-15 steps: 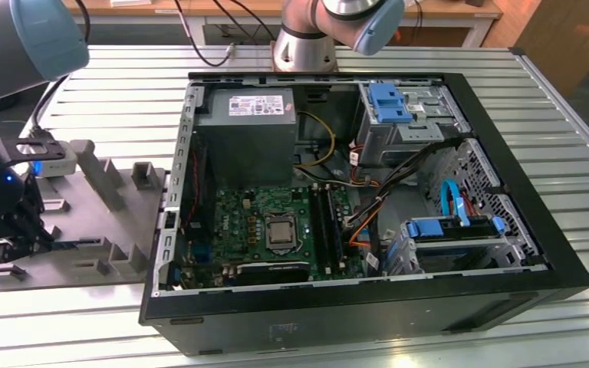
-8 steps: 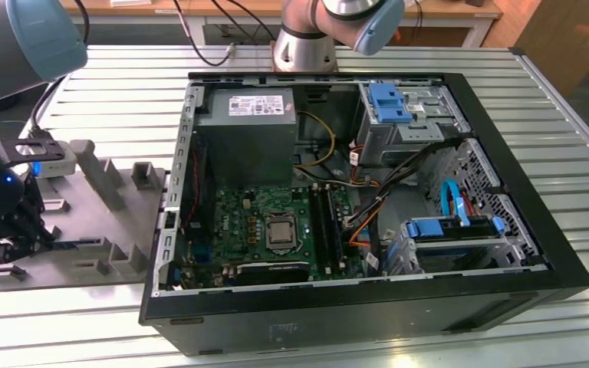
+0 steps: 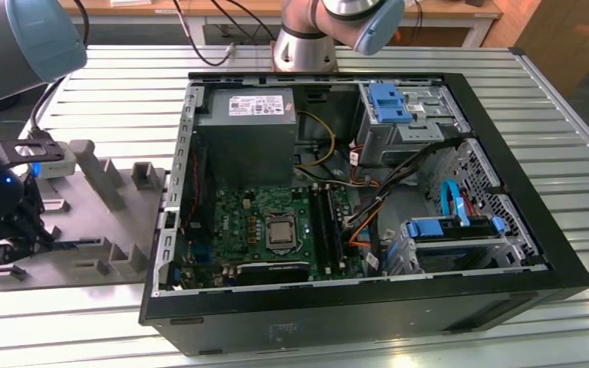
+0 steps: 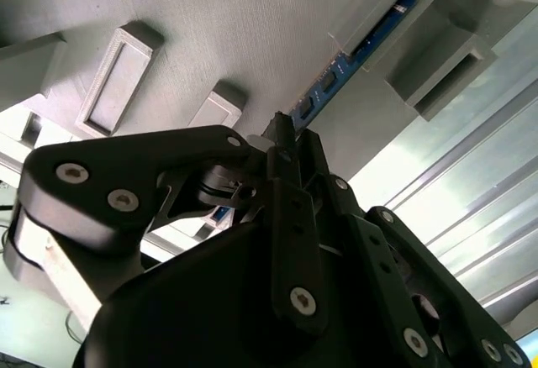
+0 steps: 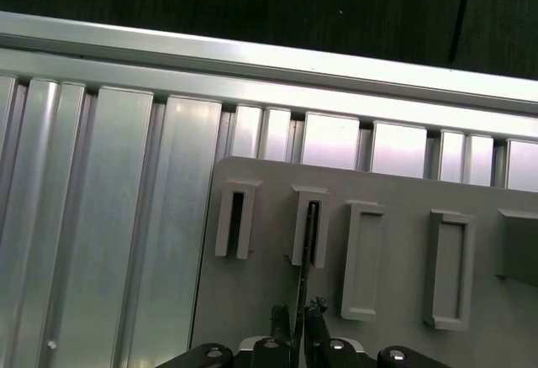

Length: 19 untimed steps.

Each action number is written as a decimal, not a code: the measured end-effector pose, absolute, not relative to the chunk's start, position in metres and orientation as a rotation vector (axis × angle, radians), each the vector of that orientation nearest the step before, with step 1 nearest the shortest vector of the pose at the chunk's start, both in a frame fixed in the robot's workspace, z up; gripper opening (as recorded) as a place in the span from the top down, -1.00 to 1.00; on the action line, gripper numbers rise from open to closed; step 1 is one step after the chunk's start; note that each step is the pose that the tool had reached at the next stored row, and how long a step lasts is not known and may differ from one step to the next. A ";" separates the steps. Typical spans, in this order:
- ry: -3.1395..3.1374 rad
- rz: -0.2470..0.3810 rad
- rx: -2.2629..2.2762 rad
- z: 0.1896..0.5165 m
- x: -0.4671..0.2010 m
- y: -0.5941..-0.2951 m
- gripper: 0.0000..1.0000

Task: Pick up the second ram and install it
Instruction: 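Pick up the second ram and move it above second insertion slot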

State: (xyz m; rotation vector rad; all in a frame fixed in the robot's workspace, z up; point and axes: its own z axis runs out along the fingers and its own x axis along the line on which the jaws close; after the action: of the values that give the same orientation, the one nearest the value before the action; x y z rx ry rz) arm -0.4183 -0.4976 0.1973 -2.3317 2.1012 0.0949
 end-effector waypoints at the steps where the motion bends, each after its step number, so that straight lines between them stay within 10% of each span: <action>1: 2.101 0.095 -2.332 0.197 -0.418 -0.498 0.57; 19: 2.101 0.095 -2.332 0.197 -0.418 -0.498 0.74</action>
State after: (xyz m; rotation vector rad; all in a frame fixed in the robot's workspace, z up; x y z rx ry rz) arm -0.4183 -0.4980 0.1973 -2.3317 2.1012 0.0949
